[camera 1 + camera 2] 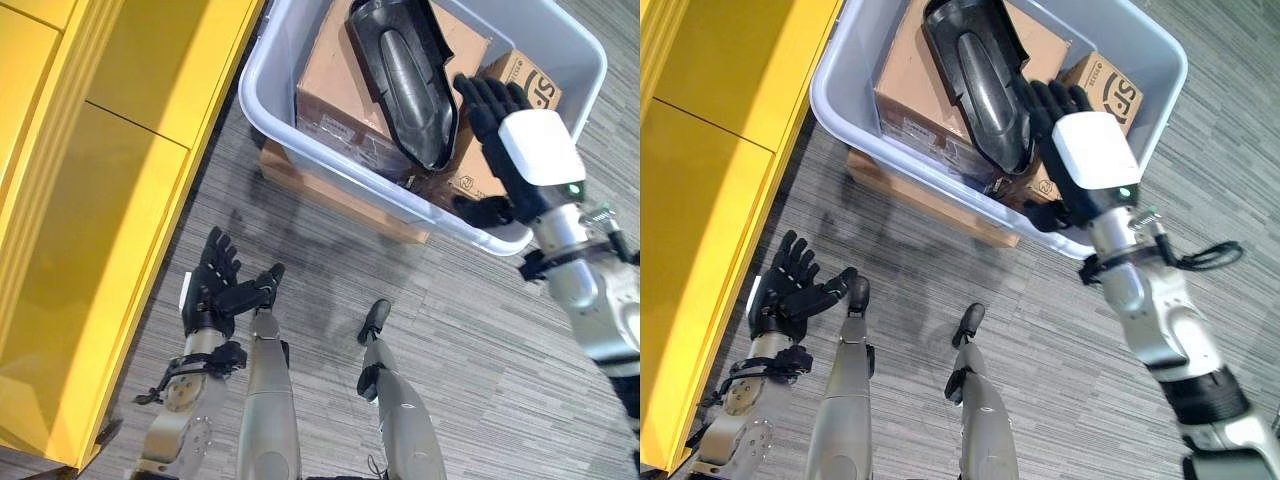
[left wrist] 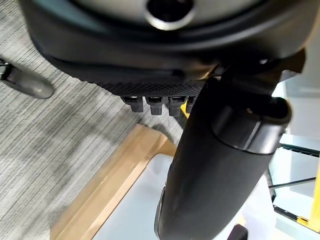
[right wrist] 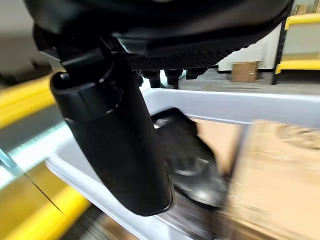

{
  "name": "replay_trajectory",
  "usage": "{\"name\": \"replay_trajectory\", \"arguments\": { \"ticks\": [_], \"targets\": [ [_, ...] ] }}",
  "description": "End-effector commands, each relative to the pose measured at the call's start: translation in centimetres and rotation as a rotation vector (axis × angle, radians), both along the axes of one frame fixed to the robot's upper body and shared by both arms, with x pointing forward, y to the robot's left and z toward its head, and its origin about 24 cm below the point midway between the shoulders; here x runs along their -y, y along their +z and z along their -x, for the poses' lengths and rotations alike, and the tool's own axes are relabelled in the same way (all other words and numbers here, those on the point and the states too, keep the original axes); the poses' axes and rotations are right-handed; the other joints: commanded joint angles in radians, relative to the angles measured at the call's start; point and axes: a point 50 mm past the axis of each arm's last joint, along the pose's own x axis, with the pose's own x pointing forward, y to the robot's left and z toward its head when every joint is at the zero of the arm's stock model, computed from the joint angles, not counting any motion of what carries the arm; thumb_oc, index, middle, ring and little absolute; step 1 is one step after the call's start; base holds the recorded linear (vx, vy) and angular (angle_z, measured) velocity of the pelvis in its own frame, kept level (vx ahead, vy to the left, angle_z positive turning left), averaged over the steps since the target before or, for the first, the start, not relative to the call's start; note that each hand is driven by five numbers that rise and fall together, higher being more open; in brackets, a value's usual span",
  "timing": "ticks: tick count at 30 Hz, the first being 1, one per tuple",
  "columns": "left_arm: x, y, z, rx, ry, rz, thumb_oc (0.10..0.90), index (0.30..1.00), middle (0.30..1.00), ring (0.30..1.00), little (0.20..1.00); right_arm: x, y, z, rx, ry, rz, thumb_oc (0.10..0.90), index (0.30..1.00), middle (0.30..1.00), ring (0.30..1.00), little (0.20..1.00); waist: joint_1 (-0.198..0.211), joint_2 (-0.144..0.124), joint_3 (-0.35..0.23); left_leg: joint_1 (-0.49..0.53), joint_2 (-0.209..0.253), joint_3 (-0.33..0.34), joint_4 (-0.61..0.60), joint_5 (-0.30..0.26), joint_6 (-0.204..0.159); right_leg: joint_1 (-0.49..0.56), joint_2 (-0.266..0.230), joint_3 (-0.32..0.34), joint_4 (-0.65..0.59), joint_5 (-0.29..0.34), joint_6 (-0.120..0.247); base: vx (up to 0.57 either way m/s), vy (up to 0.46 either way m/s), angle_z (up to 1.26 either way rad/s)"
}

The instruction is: Move parts from the plastic box to the shelf.

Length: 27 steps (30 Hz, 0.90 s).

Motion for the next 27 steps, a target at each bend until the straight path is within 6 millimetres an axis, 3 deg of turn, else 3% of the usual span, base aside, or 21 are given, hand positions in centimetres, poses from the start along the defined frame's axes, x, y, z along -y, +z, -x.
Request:
{"name": "replay_trajectory", "arguments": {
  "ticks": [1,4,8,15,27],
  "targets": [
    [0.3,3.1,0.1,0.172,-0.011,0.005,0.9,1.0,1.0,1.0,1.0,0.4,7.2,1.1,0.326,0.061,-0.166,0.9,1.0,1.0,1.0,1.0,0.017,0.002,-0.003,-0.008,-0.032,0.08,0.008,-0.019,0.077,0.251,-0.024,0.026,0.1,-0.266,0.064,0.0,0.0,0.0],
    [0.4,3.1,0.0,0.175,-0.015,0.014,0.9,1.0,1.0,1.0,1.0,-0.4,8.3,0.9,0.384,0.093,-0.249,0.9,1.0,1.0,1.0,1.0,0.019,0.006,-0.003,-0.014,-0.032,0.082,0.006,-0.013,0.079,0.246,-0.023,0.025,0.099,-0.264,0.063,0.0,-0.006,0.02],
    [0.8,3.4,-0.2,0.184,-0.023,0.026,0.9,1.0,1.0,1.0,1.0,-3.1,10.9,0.5,0.468,0.174,-0.346,0.9,1.0,1.0,1.0,1.0,0.032,0.012,-0.003,-0.015,-0.035,0.084,0.003,-0.018,0.078,0.247,-0.024,0.022,0.097,-0.267,0.064,0.0,0.0,0.0],
    [1.4,4.0,-0.5,0.213,-0.037,0.039,0.9,1.0,1.0,1.0,1.0,-4.7,13.3,-0.2,0.518,0.184,-0.399,0.9,1.0,1.0,1.0,1.0,0.044,0.015,-0.003,-0.031,-0.042,0.079,0.007,-0.019,0.079,0.24,-0.025,0.018,0.098,-0.269,0.062,0.01,0.0,0.03],
    [2.0,4.1,-0.9,0.227,-0.056,0.064,0.9,1.0,1.0,1.0,1.0,-5.6,13.2,-3.6,0.396,0.134,-0.488,0.9,1.0,1.0,1.0,1.0,0.061,0.027,-0.003,-0.066,-0.049,0.072,0.007,-0.016,0.081,0.211,-0.023,0.016,0.099,-0.265,0.06,0.0,0.001,0.02]
  ]
}}
